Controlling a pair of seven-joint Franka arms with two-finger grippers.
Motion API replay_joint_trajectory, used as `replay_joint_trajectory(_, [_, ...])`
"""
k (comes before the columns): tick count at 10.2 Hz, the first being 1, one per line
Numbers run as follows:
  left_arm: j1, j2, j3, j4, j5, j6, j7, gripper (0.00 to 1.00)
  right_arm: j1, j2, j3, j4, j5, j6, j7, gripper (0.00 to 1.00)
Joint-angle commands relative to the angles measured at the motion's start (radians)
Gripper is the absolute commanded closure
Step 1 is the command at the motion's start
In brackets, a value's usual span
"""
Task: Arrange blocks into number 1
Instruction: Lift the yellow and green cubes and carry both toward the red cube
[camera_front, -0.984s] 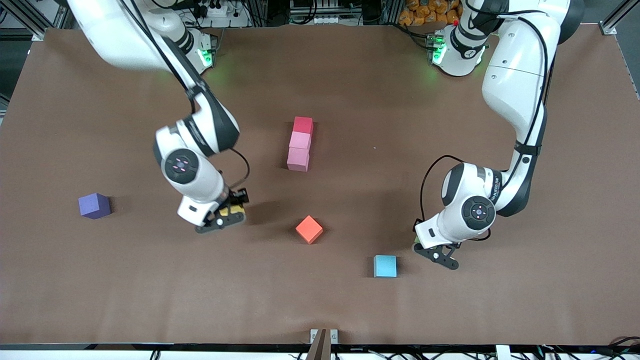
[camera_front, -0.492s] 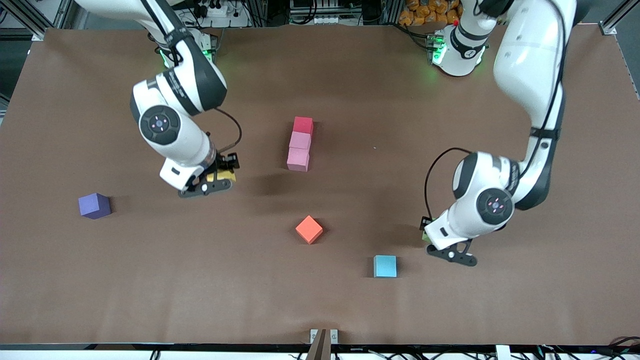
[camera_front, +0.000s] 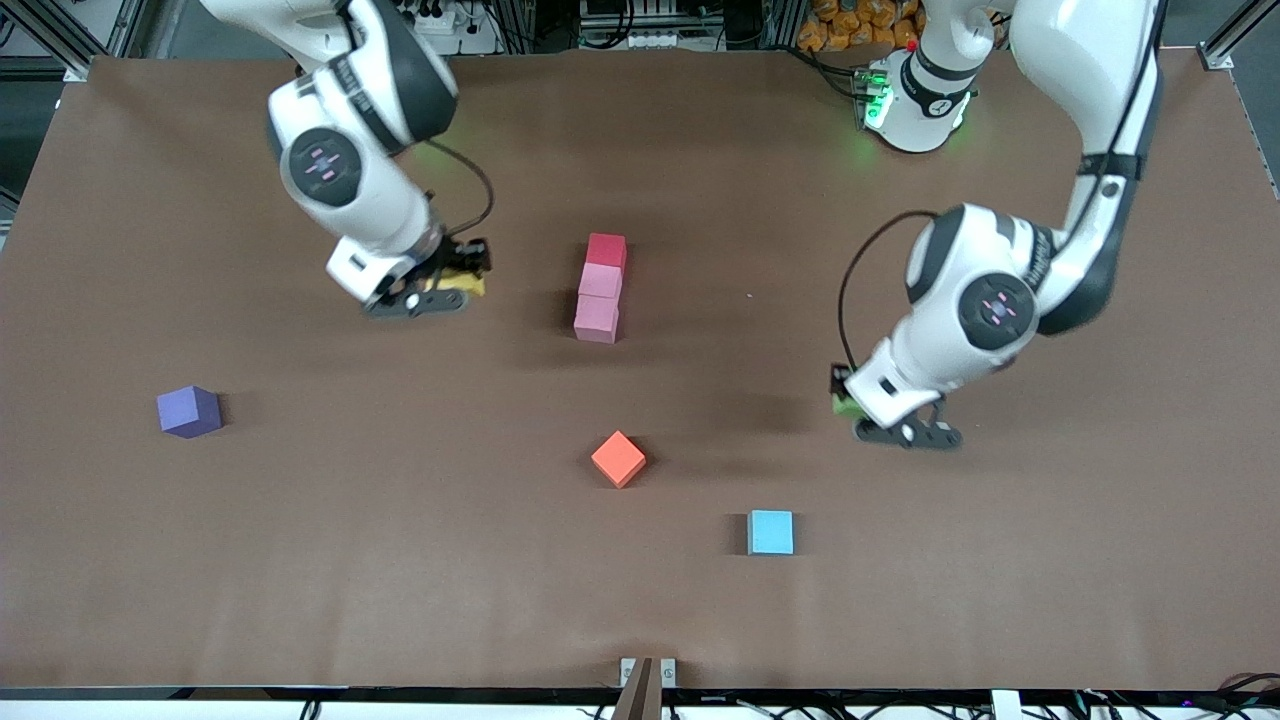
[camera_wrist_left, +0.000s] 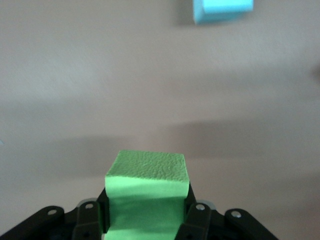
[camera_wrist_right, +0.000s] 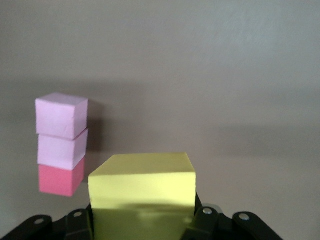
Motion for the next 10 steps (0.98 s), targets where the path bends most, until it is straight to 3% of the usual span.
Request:
replay_joint_trajectory(1, [0.001,-0.112,-0.1,-0.162,-0.017,0.058,-0.153,1.0,-0.019,-0.046,0.095,-0.05,0.019,0.016,0.143,1.0])
replay_joint_trajectory(5, [0.004,-0.124,-0.34,-0.163,-0.019,-0.086,-0.445,1.0,-0.016,-0.092,0.267,-0.147,0.022,0.079,0.345,1.0])
replay_joint_trajectory(8, [0.002,-0.118,-0.518,-0.226,-0.019,-0.112,-0.652,1.0,-0.013,-0.082,0.416,-0.247,0.038,0.279,0.545,1.0])
replay_joint_trajectory(10, [0.001,-0.112,-0.565,-0.245,-0.045,-0.111,-0.677,1.0,-0.011,-0.068,0.477,-0.304,0.038,0.39,0.619,1.0])
